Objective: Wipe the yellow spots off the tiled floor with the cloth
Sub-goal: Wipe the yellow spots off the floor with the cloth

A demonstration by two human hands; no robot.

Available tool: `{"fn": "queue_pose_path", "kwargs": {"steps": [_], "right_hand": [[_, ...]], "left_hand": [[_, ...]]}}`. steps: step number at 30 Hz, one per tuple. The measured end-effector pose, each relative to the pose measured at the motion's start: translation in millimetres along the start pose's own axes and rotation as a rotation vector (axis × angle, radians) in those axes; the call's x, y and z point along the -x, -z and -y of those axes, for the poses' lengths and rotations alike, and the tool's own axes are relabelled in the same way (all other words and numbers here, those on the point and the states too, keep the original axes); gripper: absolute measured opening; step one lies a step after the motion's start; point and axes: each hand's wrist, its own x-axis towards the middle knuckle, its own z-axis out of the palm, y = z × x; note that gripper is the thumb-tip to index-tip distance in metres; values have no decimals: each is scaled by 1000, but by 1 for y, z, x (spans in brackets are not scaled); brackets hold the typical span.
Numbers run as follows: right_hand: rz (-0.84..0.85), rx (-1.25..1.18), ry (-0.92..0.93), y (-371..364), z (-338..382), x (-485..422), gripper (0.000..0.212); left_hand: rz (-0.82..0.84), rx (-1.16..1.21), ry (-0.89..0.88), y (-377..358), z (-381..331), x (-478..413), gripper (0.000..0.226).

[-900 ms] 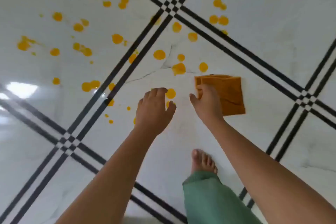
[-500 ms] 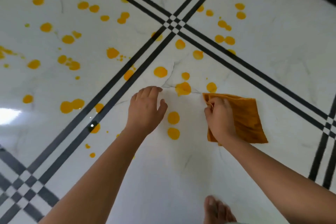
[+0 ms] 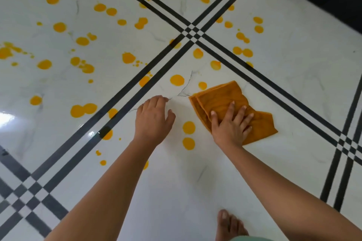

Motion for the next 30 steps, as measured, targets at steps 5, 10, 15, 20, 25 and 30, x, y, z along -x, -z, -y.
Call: {"fn": "queue_pose_path", "kwargs": {"steps": [5, 10, 15, 20, 25, 30], "right_hand": [[-70, 18, 38, -1, 2, -5, 72], [-220, 45, 8, 25, -13, -23, 57], [-86, 76, -60, 40, -17, -36, 59], [28, 59, -109, 68, -33, -49, 46], [222, -167, -7, 105, -44, -48, 40], [358, -622, 11, 146, -47, -43, 36]], "left_hand": [[30, -13, -26, -6, -3, -5, 37], [-4, 36, -30, -12, -11, -12, 35], [58, 40, -81, -23, -33, -13, 34], [131, 7, -94, -36, -68, -5, 34], [302, -62, 135, -42, -108, 3, 43], [313, 357, 515, -42, -136, -5, 56]]}}
